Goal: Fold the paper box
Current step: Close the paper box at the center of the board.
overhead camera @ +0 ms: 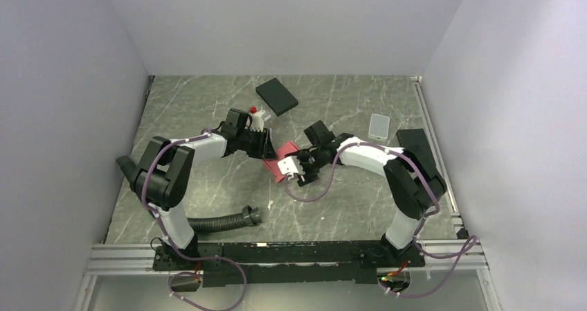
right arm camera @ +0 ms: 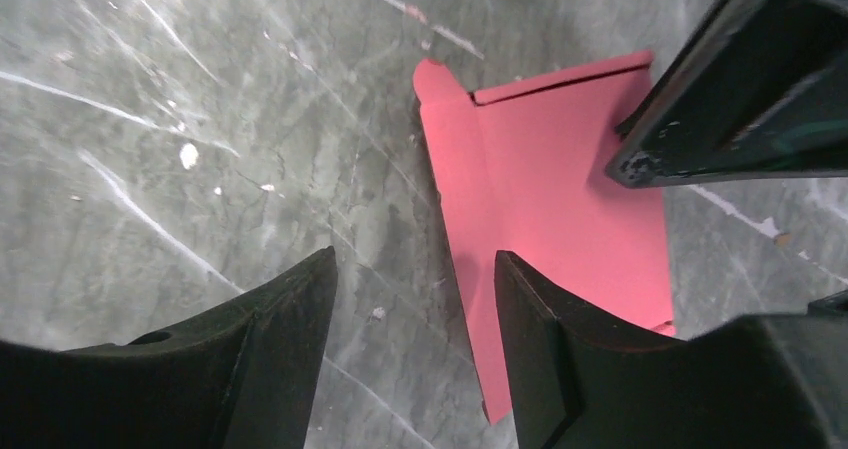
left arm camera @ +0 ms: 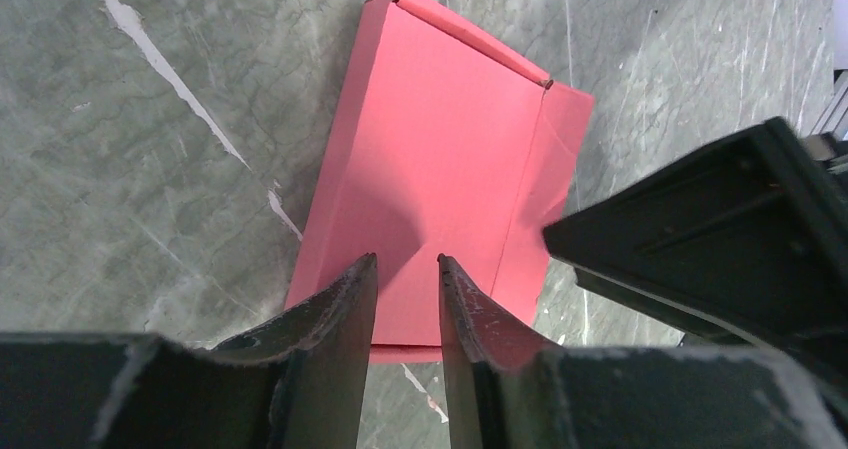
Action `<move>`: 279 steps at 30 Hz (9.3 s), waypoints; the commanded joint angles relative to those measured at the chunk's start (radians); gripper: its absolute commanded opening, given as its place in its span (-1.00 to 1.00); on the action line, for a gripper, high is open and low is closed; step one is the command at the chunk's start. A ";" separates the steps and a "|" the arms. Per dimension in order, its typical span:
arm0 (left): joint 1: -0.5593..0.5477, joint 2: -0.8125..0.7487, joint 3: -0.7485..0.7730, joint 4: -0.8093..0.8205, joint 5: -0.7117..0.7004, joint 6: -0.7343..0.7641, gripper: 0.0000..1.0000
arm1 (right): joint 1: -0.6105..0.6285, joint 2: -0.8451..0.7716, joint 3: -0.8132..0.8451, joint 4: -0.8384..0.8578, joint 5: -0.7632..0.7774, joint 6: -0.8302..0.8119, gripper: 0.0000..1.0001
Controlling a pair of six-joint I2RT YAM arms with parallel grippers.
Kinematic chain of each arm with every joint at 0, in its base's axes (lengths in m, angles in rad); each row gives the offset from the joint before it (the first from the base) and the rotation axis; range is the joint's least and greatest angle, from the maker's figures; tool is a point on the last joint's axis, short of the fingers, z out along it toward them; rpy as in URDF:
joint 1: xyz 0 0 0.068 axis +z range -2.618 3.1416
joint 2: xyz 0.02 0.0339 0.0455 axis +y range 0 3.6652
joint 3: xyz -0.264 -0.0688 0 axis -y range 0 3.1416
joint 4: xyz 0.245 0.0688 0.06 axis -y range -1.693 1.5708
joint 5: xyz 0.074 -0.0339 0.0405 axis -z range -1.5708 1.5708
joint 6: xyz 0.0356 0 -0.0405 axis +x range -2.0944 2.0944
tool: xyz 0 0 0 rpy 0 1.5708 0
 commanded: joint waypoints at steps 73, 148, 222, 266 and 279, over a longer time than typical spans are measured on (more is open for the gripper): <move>-0.003 -0.156 -0.566 0.941 -0.138 -0.770 0.64 | -0.368 0.497 0.390 0.055 -0.215 1.304 -0.90; -0.020 0.129 -0.498 1.556 0.020 -1.675 0.22 | 0.110 -0.301 -0.333 0.749 0.489 0.053 -0.33; -0.227 -0.159 0.008 -0.226 -0.366 -0.222 0.42 | -0.381 -0.246 -0.124 -0.112 -0.360 0.474 0.85; -0.324 0.150 0.218 -0.468 -0.445 -0.119 0.30 | -0.072 -0.271 -0.329 0.101 0.065 0.103 -0.17; -0.325 0.137 0.203 -0.450 -0.433 -0.114 0.30 | -0.072 -0.213 -0.305 0.126 0.099 0.164 -0.34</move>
